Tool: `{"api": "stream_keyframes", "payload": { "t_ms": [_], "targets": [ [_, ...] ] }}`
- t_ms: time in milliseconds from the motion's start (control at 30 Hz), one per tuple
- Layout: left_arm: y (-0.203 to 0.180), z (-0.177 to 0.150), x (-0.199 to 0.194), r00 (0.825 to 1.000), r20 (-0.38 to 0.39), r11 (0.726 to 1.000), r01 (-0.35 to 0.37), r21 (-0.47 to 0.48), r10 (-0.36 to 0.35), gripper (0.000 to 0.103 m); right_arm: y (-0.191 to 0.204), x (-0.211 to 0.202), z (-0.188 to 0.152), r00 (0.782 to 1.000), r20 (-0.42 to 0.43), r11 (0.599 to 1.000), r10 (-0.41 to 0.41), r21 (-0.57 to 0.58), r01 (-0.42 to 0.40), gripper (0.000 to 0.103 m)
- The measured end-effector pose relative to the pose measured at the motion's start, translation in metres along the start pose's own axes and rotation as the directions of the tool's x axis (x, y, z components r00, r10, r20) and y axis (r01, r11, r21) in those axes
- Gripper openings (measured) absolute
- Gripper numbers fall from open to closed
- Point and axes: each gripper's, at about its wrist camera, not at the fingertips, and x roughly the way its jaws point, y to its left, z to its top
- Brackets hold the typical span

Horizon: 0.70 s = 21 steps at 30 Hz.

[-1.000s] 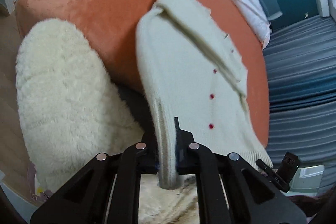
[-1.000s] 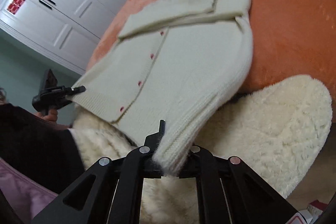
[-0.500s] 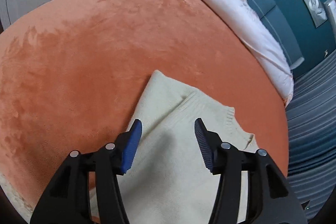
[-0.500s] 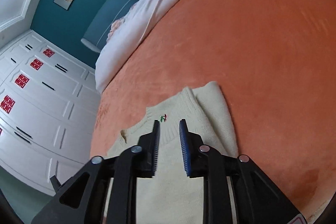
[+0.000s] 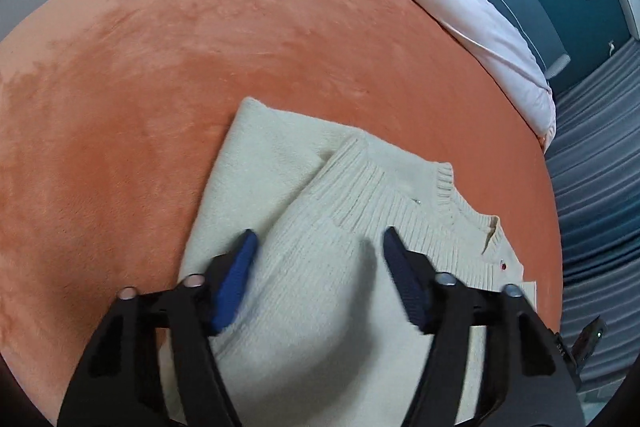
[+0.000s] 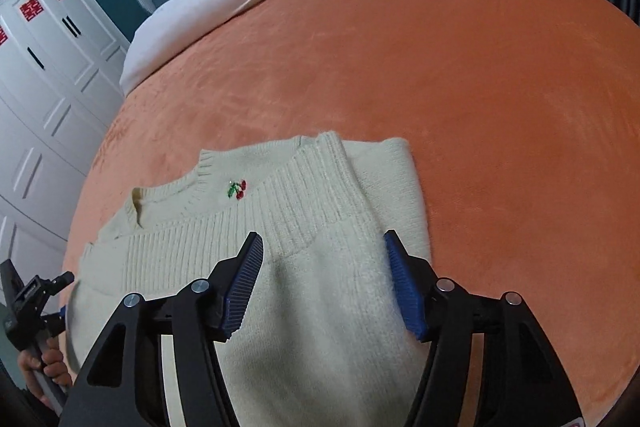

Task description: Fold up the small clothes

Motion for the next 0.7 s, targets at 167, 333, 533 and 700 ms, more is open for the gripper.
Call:
{"api": "stream_keyframes", "payload": {
  "t_ms": [167, 333, 533, 700],
  "targets": [
    [-0.013, 0.002, -0.034, 0.996, 0.074, 0.998, 0.038, 0.048, -0.041, 0.007, 0.016, -0.027, -0.003, 0.993, 0.076, 0.994, 0.091, -0.060, -0.086, 0.009],
    [-0.027, 0.032, -0.063, 0.980, 0.180, 0.996, 0.071, 0.055, -0.080, 0.007, 0.017, -0.086, 0.030, 0.944, 0.278, 0.984, 0.178, -0.037, -0.175, 0.009],
    [-0.008, 0.043, 0.027, 0.994, 0.018, 0.993, -0.112, 0.039, 0.111, 0.008, -0.026, 0.016, 0.037, 0.999, 0.041, 0.998, 0.006, 0.058, -0.009, 0.008],
    [-0.002, 0.032, 0.030, 0.992, 0.035, 0.992, -0.124, 0.035, 0.122, 0.012, -0.041, 0.026, 0.029, 1.000, 0.002, 0.992, 0.015, 0.122, -0.015, 0.011]
  ]
}}
